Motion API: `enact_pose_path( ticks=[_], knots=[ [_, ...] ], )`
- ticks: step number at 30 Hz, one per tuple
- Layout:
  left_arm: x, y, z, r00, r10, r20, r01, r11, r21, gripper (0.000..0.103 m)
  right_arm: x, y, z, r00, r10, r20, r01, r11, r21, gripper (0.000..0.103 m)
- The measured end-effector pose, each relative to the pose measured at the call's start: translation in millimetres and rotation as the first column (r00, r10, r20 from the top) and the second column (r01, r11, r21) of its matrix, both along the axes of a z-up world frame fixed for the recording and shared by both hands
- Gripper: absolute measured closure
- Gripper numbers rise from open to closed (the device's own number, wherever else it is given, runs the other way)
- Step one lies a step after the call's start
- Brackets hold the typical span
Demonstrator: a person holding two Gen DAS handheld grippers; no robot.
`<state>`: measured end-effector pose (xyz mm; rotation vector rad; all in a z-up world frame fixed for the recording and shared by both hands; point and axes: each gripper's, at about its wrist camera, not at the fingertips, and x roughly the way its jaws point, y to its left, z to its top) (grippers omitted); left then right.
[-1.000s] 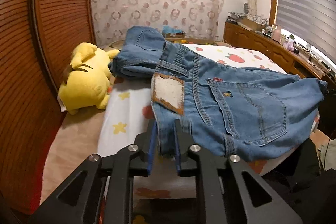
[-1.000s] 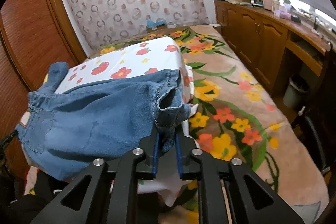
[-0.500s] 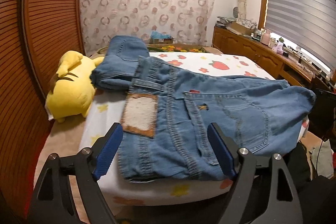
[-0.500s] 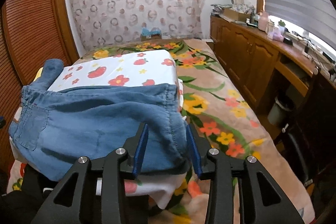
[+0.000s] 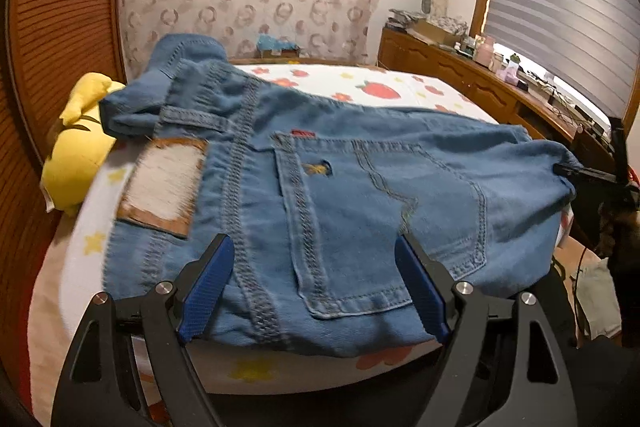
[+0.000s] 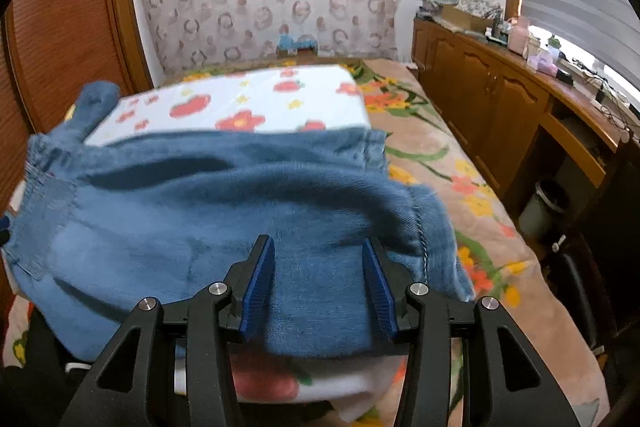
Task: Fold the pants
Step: 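Press the folded jeans flat with both open grippers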
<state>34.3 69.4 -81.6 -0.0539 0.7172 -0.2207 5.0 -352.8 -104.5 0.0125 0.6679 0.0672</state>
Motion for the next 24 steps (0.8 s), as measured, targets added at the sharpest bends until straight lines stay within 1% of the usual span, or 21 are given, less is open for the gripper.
enact_pose_path(
  ticks=[3, 5, 6, 10, 13, 19, 24],
  knots=[
    [0, -3, -3, 1.000, -0.006, -0.008, 0.006, 1.000, -0.005, 0.020, 8, 2, -10, 0.999, -0.015, -0.029, 0.014, 0.999, -0.030, 0.054],
    [-1, -5, -5, 1.000, -0.008, -0.013, 0.008, 1.000, -0.008, 0.020, 8, 2, -12, 1.000, -0.017, -0.014, 0.016, 0.999, -0.039, 0.051],
    [-1, -6, -5, 1.000, -0.008, -0.016, 0.008, 1.000, -0.009, 0.020, 8, 2, -12, 1.000, -0.015, -0.013, 0.015, 0.999, -0.036, 0.048],
    [0, -9, -8, 0.999, -0.012, -0.030, 0.012, 1.000, -0.018, 0.020, 11, 7, -15, 1.000, -0.013, -0.011, 0.012, 0.999, -0.048, 0.042],
    [0, -12, -12, 0.999, -0.012, -0.035, 0.012, 1.000, -0.005, 0.020, 6, 7, -14, 1.000, -0.022, -0.003, 0.022, 0.999, -0.032, 0.038],
    [-1, -14, -13, 0.999, -0.004, -0.034, 0.004, 1.000, 0.005, 0.020, 4, 7, -13, 0.999, -0.028, -0.016, 0.028, 1.000, -0.011, 0.036],
    [-1, -18, -14, 0.999, 0.001, -0.032, -0.001, 1.000, 0.020, 0.020, 3, 18, -13, 0.999, -0.016, -0.029, 0.013, 0.994, -0.106, 0.036]
  ],
)
